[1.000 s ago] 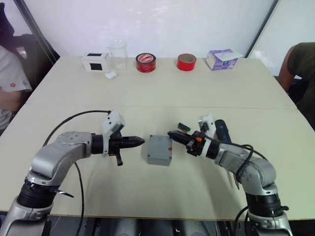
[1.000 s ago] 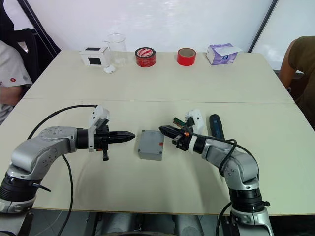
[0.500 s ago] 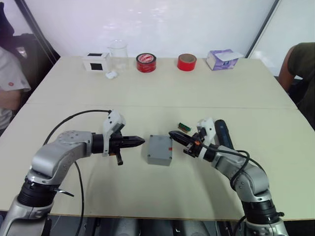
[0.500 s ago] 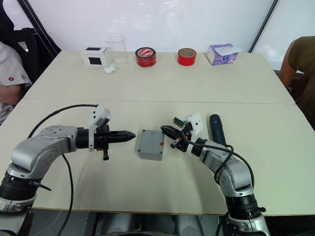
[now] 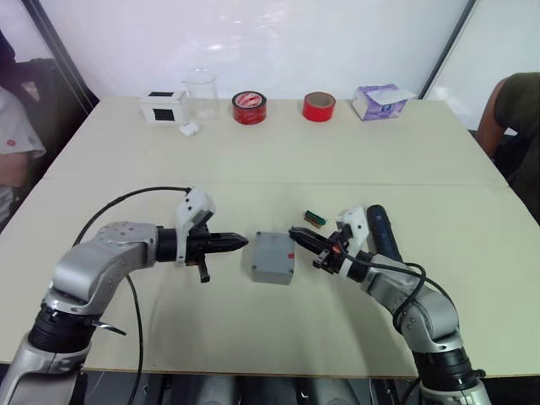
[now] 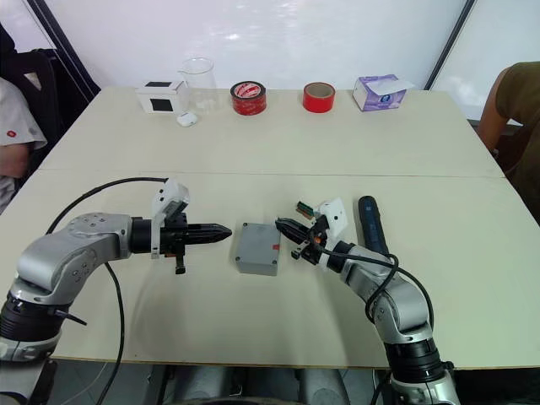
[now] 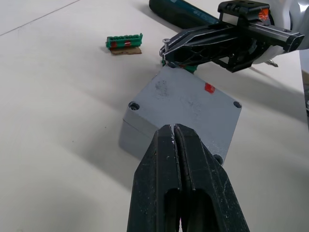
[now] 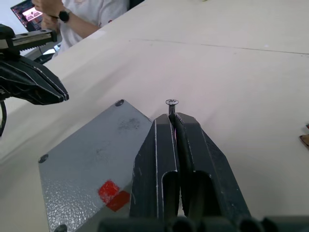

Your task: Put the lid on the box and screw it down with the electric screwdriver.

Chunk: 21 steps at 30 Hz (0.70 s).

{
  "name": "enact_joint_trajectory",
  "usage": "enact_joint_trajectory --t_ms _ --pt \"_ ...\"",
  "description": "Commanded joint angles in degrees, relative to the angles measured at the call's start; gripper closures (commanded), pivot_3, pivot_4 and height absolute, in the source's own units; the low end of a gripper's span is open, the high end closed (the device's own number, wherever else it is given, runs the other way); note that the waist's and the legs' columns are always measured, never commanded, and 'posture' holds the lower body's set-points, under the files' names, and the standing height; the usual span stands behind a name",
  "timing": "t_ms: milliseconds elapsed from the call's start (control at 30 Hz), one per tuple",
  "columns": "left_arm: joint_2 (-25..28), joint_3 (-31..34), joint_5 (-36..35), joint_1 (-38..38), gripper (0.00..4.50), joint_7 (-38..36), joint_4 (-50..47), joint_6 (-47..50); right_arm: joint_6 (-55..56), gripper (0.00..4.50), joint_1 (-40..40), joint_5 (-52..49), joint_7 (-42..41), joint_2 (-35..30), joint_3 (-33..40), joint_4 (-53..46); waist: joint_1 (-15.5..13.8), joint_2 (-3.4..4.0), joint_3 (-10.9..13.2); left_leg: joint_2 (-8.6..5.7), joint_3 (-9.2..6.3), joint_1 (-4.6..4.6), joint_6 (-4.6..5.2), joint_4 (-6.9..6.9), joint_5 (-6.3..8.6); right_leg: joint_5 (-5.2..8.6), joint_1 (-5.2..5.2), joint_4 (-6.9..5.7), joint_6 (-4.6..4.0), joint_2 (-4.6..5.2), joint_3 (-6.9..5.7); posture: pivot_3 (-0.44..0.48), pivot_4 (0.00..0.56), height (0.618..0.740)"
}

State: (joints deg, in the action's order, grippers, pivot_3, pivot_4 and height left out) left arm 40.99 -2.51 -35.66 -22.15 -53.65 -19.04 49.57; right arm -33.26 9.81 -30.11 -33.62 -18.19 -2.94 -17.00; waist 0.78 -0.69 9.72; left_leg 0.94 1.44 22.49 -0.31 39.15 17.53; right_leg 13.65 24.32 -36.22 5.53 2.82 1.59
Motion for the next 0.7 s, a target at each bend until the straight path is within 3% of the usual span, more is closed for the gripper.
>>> enact_joint_trajectory --t_ms 33,700 --pt "0.6 0.7 -0.8 -0.7 4.50 -0.5 -0.9 -0.1 1.2 4.42 0.0 -0.7 0.8 0.6 1.2 -2.9 0.0 0.00 0.0 0.00 0.00 0.00 0.00 0.00 0.00 0.00 0.00 0.00 0.00 0.00 0.00 0.000 0.150 0.740" --pt "0.6 -0.1 -0.3 -0.9 4.50 -1.8 -0.6 -0.4 4.3 4.42 -3.7 1.9 0.7 -0.7 -0.9 -5.4 0.0 0.00 0.0 0.00 0.00 0.00 0.00 0.00 0.00 0.00 0.00 0.00 0.00 0.00 0.00 0.000 0.150 0.740"
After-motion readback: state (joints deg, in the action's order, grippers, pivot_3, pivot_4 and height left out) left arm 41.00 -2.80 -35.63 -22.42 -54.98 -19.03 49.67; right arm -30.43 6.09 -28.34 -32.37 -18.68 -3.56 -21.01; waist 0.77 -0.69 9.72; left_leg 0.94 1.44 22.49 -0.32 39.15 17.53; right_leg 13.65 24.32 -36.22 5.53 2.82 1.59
